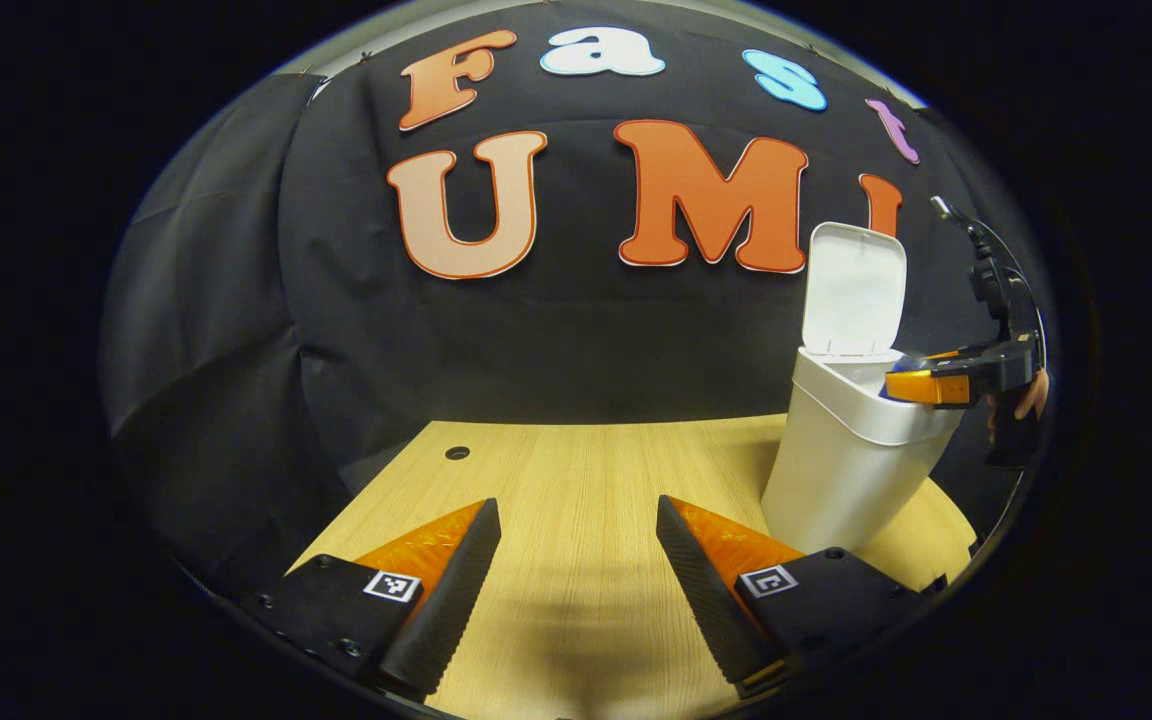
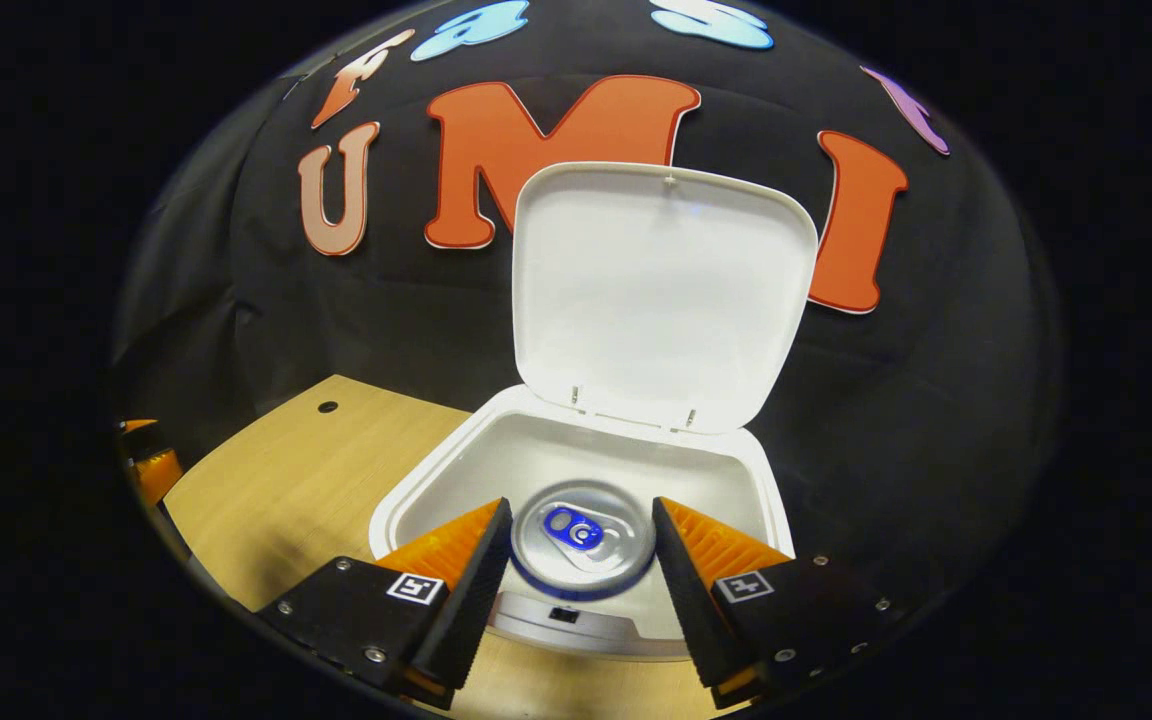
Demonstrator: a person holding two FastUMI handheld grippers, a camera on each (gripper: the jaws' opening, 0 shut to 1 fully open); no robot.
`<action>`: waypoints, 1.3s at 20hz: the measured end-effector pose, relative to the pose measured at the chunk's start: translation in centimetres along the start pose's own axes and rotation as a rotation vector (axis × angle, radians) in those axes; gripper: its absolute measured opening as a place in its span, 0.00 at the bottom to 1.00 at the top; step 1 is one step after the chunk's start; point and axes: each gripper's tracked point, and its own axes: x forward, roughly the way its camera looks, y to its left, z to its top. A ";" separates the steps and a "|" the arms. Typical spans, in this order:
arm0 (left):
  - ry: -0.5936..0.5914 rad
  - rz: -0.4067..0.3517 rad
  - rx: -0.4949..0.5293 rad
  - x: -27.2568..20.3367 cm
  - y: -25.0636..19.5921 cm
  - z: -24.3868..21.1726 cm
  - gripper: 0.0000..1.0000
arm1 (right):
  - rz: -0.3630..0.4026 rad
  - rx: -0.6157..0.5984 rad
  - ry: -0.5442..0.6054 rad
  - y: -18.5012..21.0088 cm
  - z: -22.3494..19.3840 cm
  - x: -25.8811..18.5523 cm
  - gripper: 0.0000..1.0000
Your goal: Press the lid of the desktop garbage bin to open it, pick up the crumpled paper on the desktop and throw it into the bin, then pick up the pop can on the desktop and drop it into the bin, and finally close the garbage bin lid.
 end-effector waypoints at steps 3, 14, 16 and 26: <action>-0.005 -0.006 0.001 0.0 0.1 0.0 1.00 | -0.018 0.002 -0.013 -0.5 1.0 -0.1 0.84; 0.004 -0.009 0.002 1.0 0.2 0.2 1.00 | -0.039 -0.002 -0.140 -2.4 10.4 -1.1 0.83; 0.004 -0.016 -0.003 1.1 0.1 0.2 1.00 | -0.053 -0.006 -0.147 -2.8 11.9 -0.9 0.83; 0.024 0.001 -0.048 1.6 0.7 -0.3 1.00 | -0.073 0.006 -0.258 -4.3 20.2 -0.3 0.83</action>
